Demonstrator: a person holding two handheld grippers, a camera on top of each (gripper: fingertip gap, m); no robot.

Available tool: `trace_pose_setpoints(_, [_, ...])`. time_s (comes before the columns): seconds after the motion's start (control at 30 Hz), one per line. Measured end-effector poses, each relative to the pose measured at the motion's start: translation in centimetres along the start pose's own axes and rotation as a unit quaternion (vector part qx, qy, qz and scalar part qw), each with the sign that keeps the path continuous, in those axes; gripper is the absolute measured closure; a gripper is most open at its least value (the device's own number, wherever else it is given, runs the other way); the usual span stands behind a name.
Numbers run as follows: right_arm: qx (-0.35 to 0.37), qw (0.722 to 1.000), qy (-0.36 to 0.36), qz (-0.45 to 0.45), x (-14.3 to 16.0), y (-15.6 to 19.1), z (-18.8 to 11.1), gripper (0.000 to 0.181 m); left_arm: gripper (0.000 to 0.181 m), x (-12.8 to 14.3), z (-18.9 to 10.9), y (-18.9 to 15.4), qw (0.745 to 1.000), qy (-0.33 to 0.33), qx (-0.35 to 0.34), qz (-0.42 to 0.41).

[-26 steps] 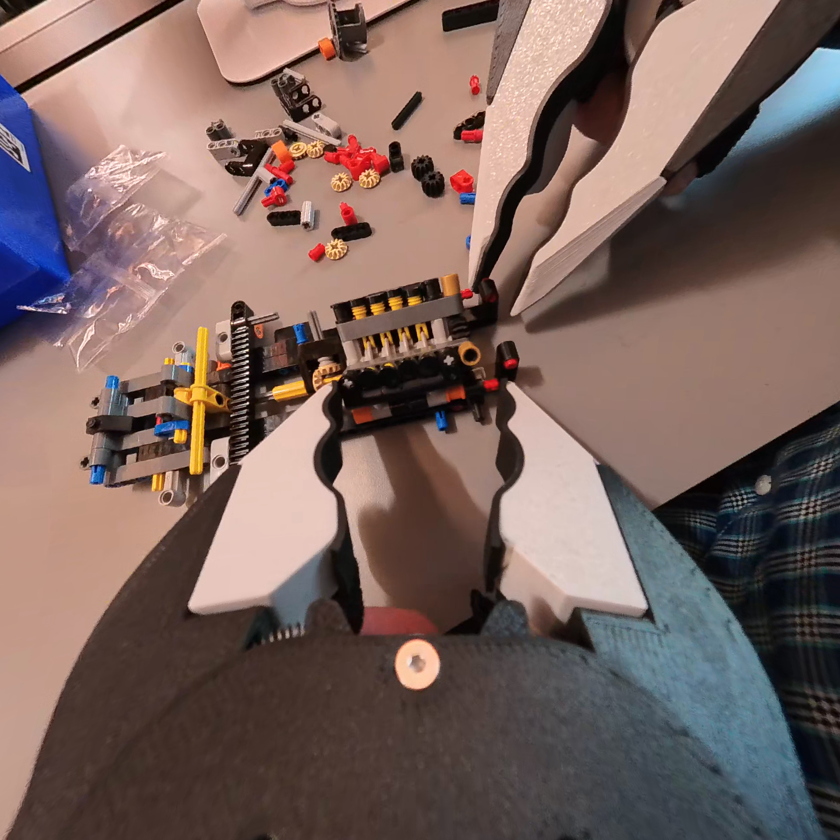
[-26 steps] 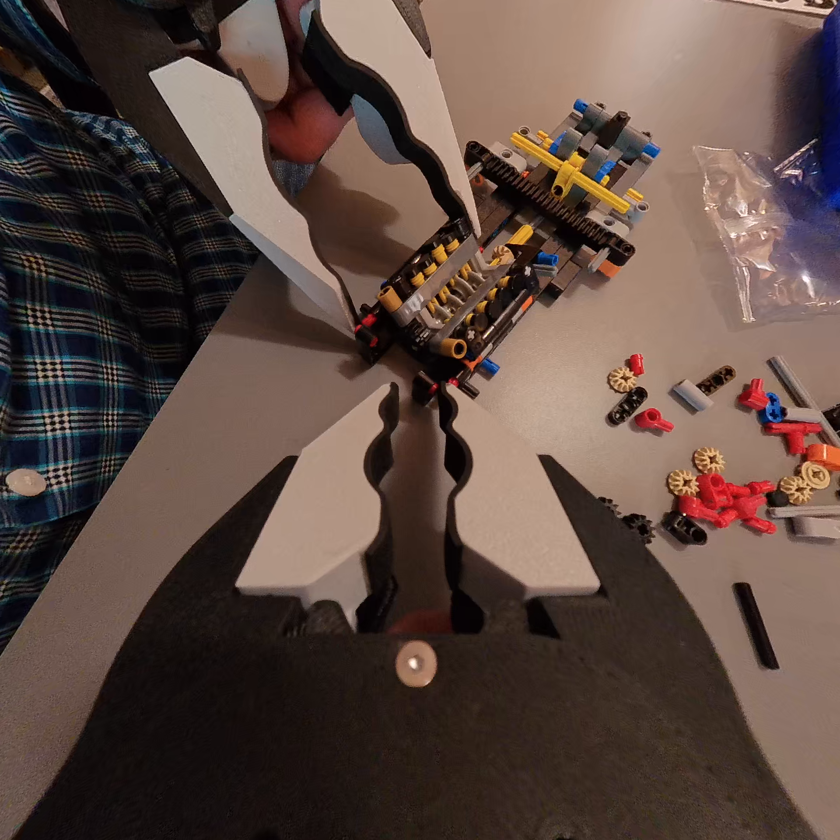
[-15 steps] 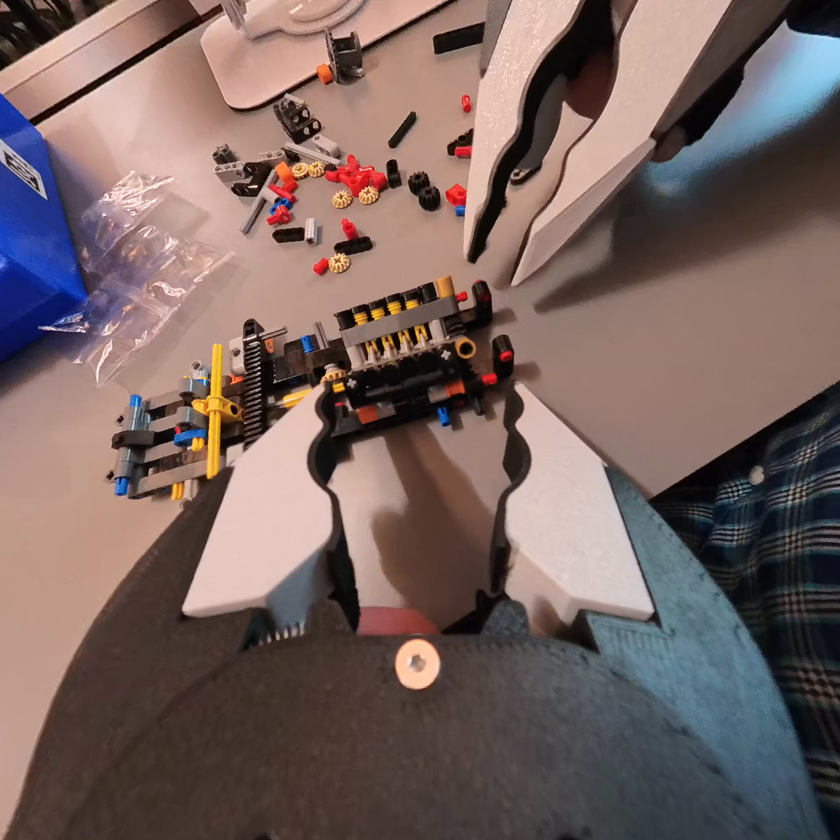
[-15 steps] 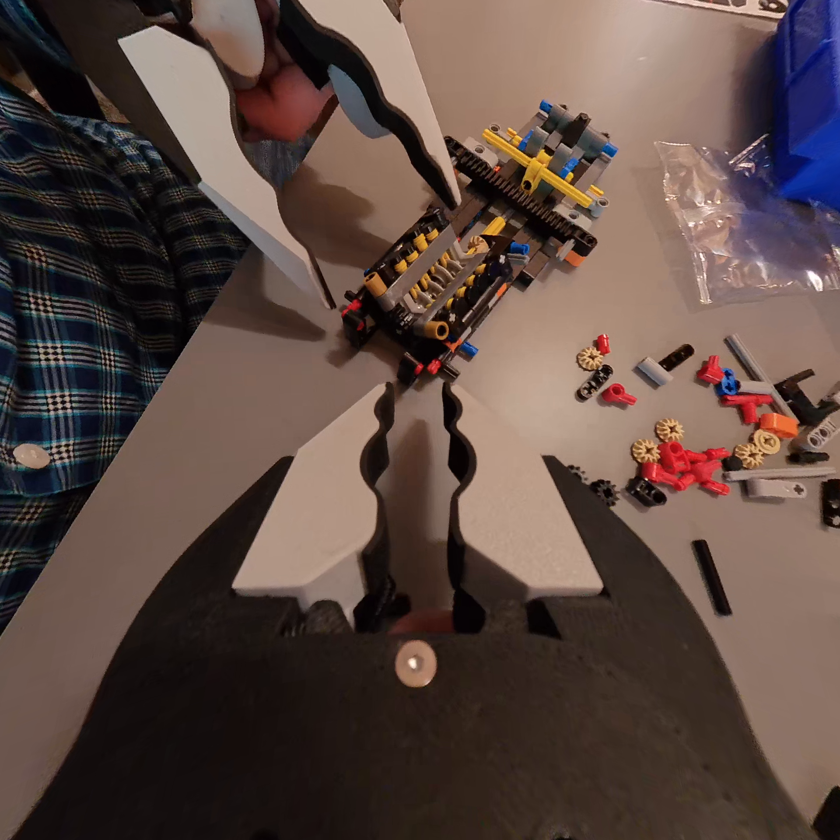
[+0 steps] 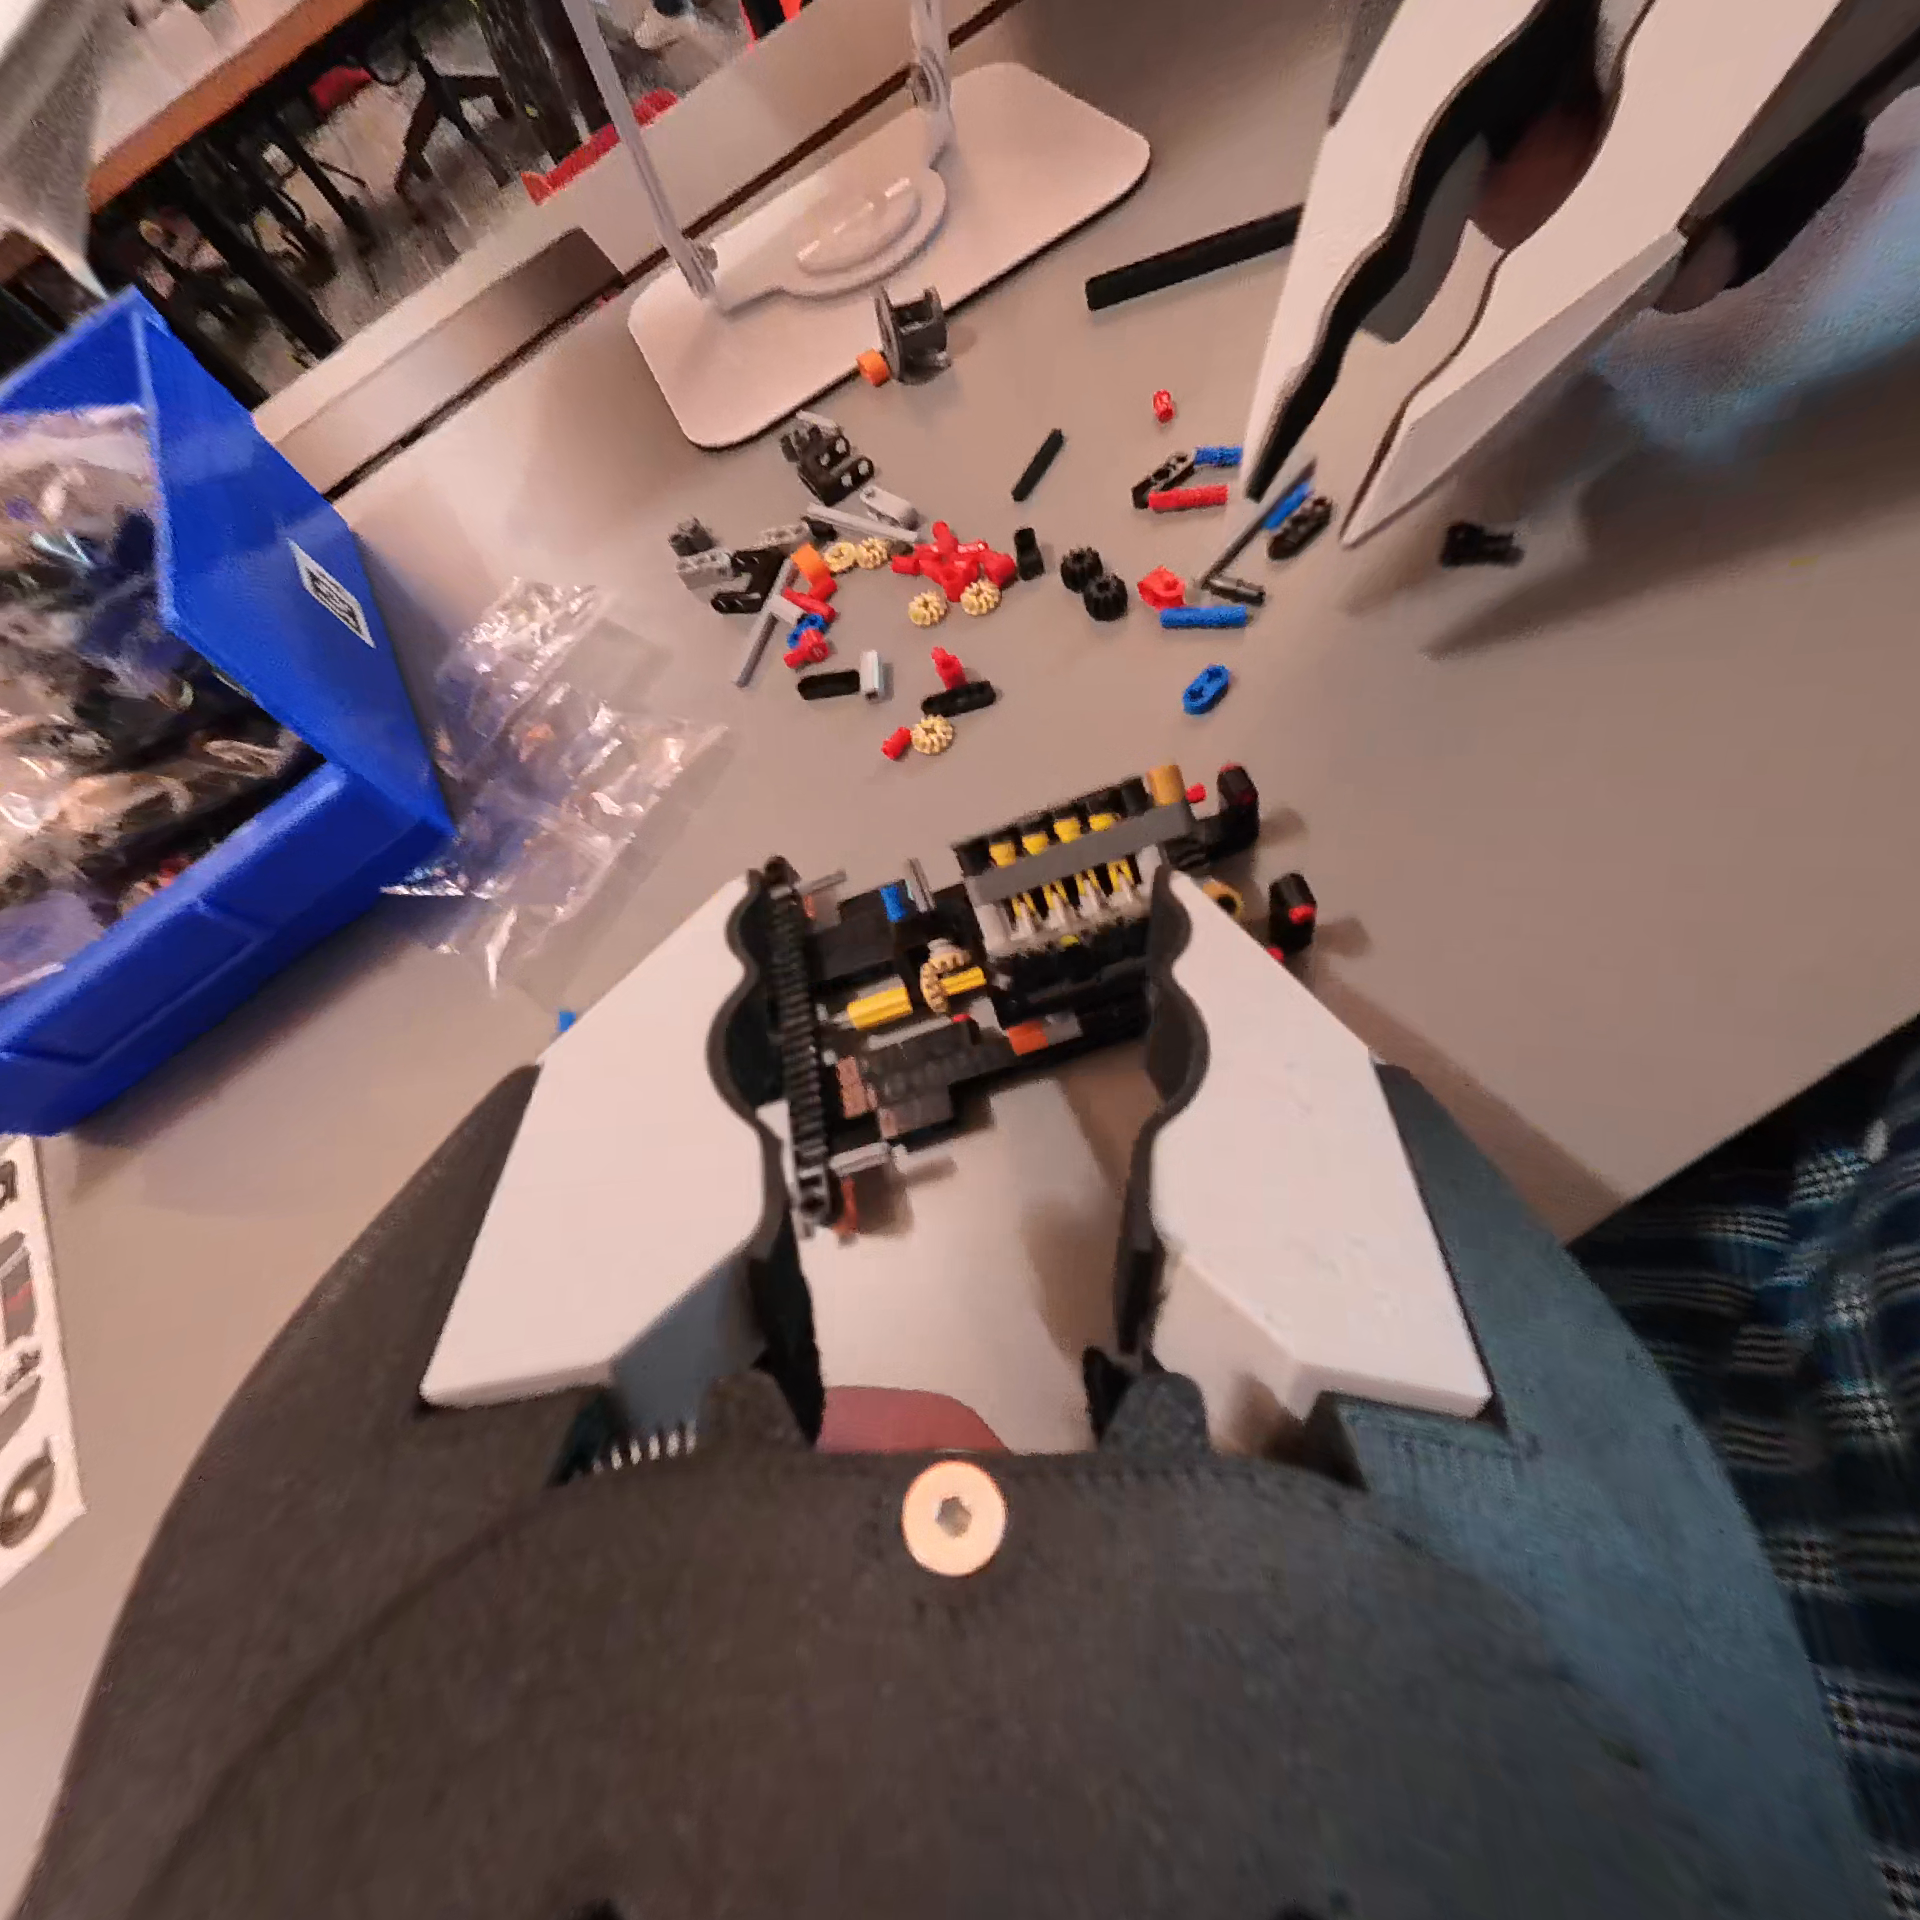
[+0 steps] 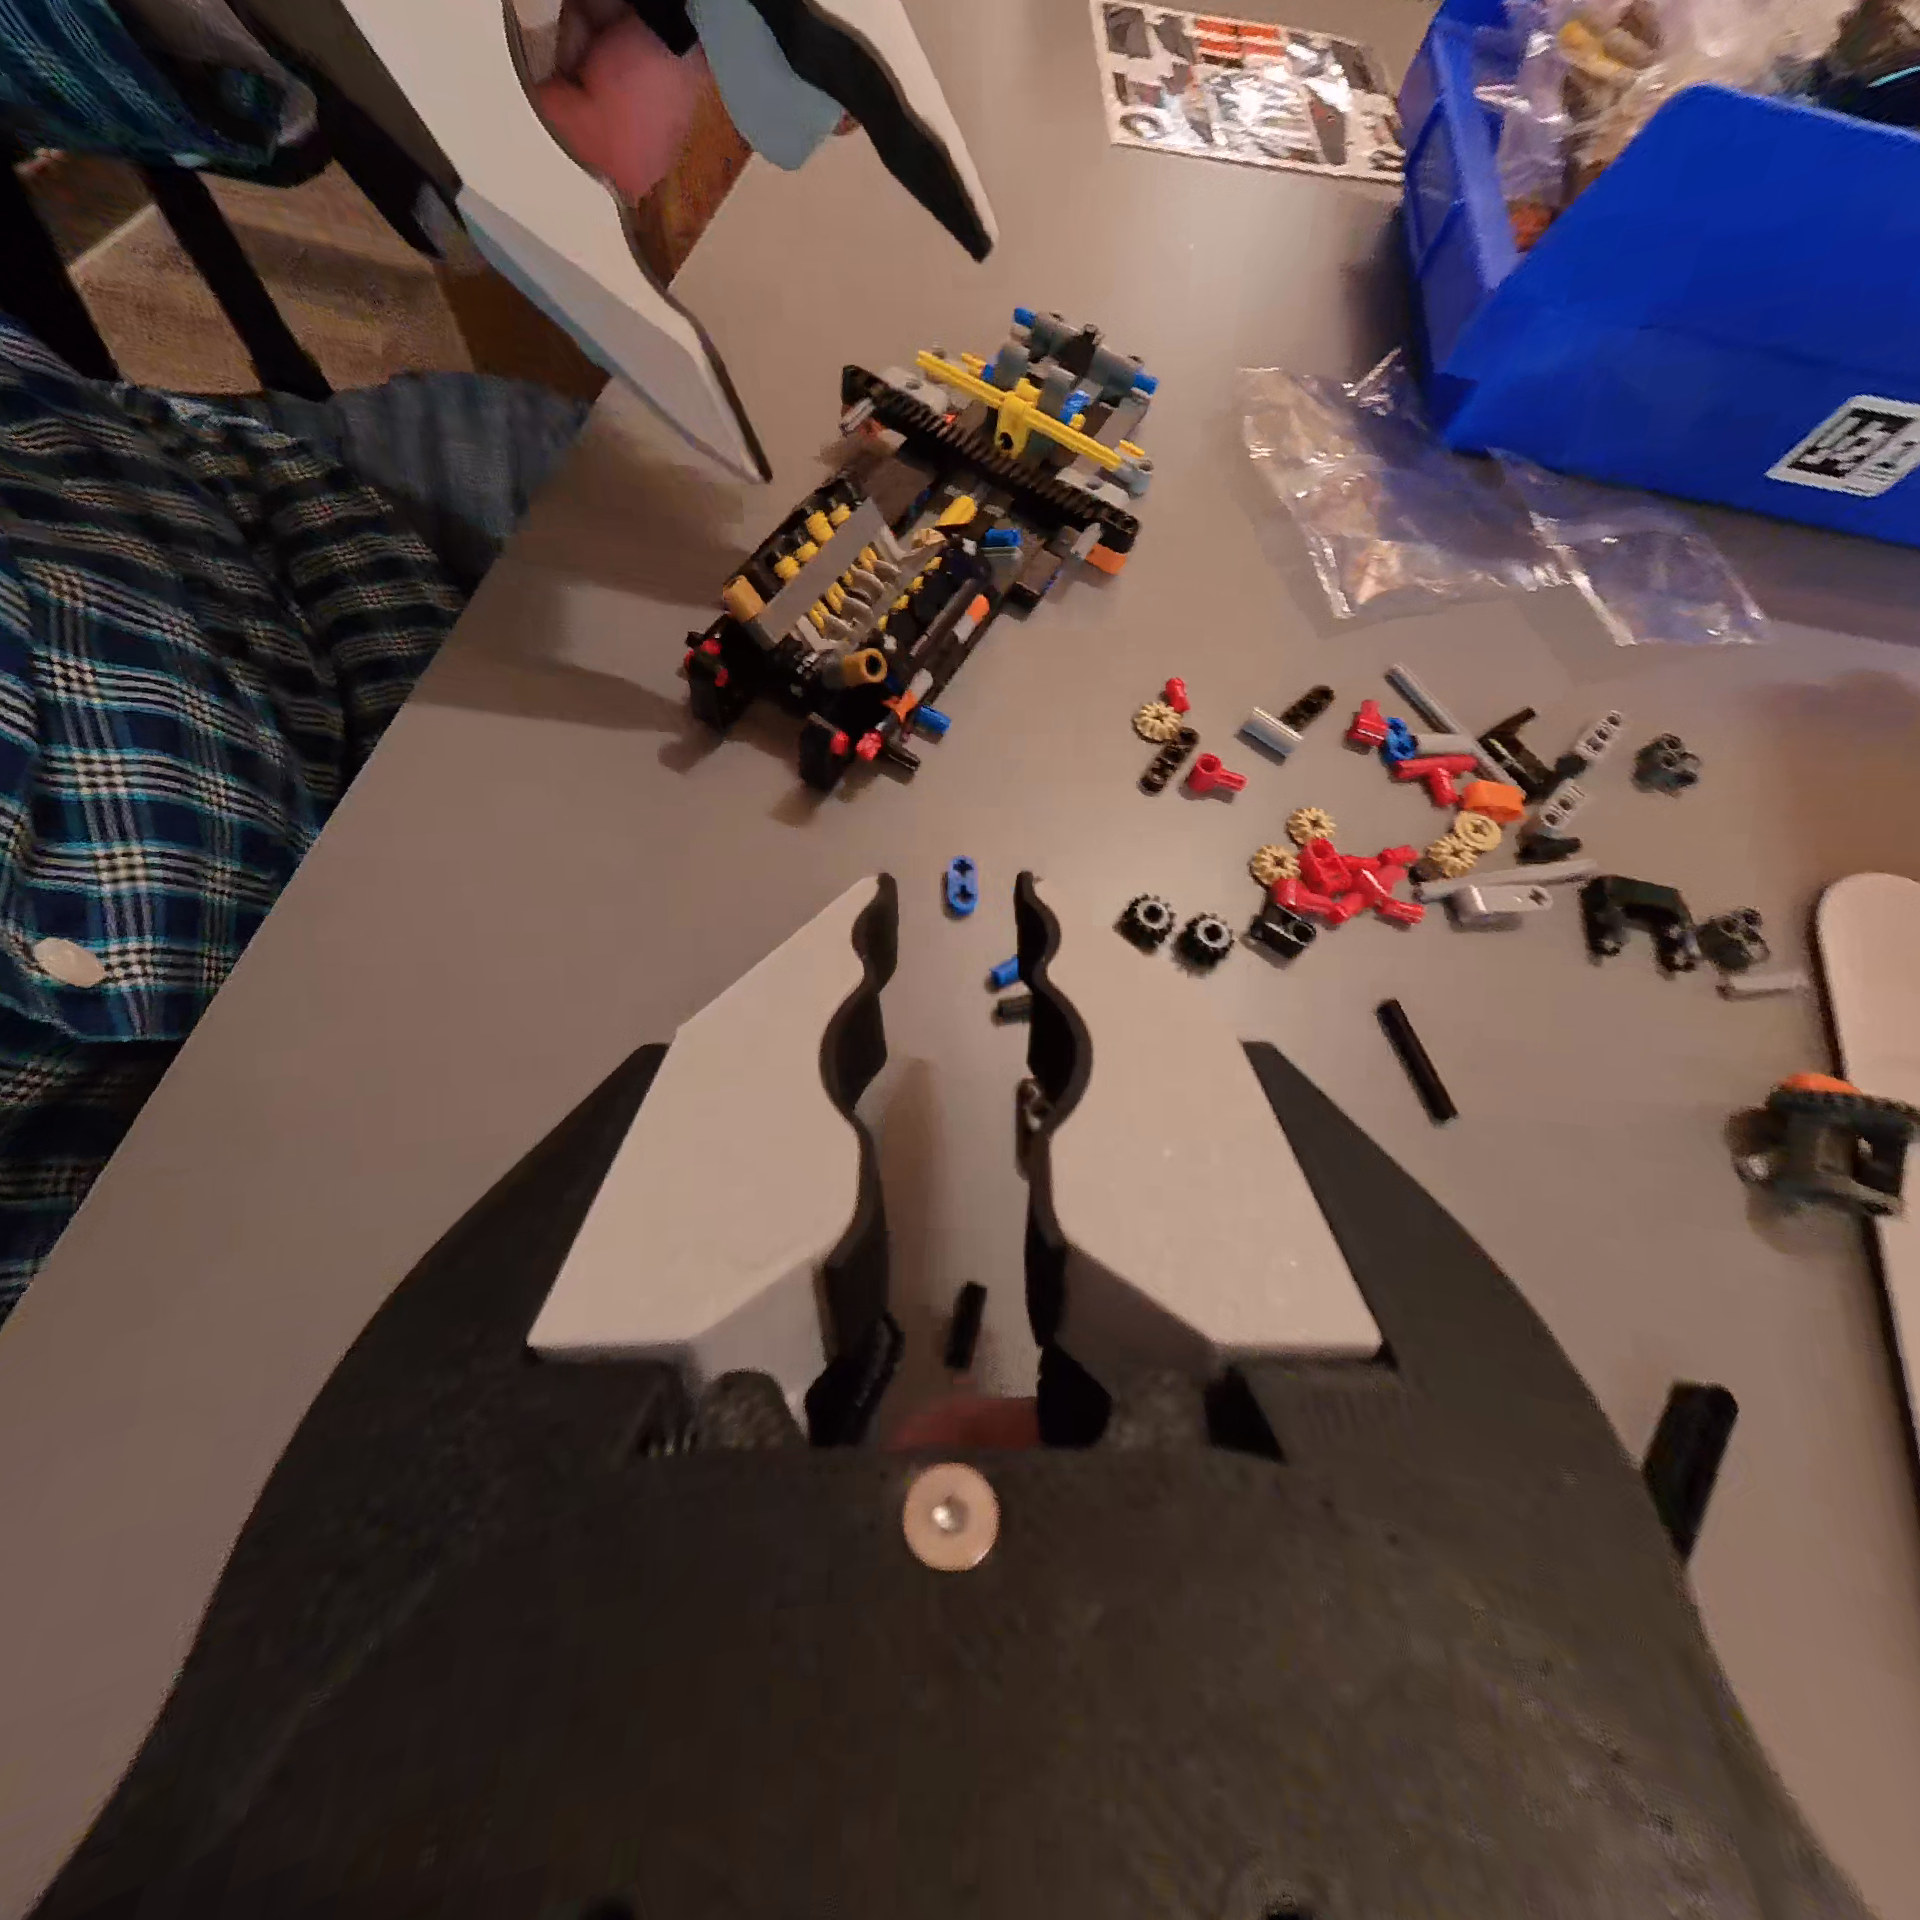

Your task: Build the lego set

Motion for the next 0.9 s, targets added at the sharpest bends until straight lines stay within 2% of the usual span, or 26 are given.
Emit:
trace_pose_setpoints(0.03, [0.009, 1.000, -0.005, 0.003, 0.1, -0.3, -0.3, 0.161, 0.111, -0.4, 0.1, 0.3, 1.000, -0.003, -0.004, 0.007])
trace_pose_setpoints(0.23, [0.065, 0.997, -0.028, 0.003, 0.1, -2.1, -2.3, 0.155, 0.118, -3.9, 1.8, 2.3, 0.998, -0.033, -0.019, 0.056])
trace_pose_setpoints(0.33, [0.110, 0.992, -0.058, 0.001, -0.8, -3.7, -4.5, 0.152, 0.122, -6.5, 3.0, 3.5, 0.994, -0.052, -0.030, 0.086])
trace_pose_setpoints(0.5, [0.238, 0.966, -0.097, -0.013, -3.5, -8.6, -11.5, 0.137, 0.124, -12.1, 5.6, 5.4, 0.987, -0.091, -0.028, 0.132])
trace_pose_setpoints(0.67, [0.391, 0.916, -0.080, -0.040, -5.8, -14.9, -19.4, 0.124, 0.124, -17.6, 9.5, 7.6, 0.980, -0.133, -0.020, 0.148])
trace_pose_setpoints(0.8, [0.461, 0.884, -0.060, -0.048, -6.5, -19.7, -23.5, 0.116, 0.124, -20.9, 13.4, 9.3, 0.979, -0.162, -0.004, 0.124])
trace_pose_setpoints(0.9, [0.493, 0.868, -0.050, -0.042, -6.4, -23.1, -25.4, 0.111, 0.124, -23.3, 15.9, 10.1, 0.977, -0.184, 0.005, 0.107])
Point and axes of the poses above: each gripper's, where its closed fingertips meet, z out along the fingers, x out of its underside, y = z × x across the jaws, the point moved 5 cm from there along -z, back along the fingers, and after that the axes turned 5 degrees about -y, right-handed, at the moved point
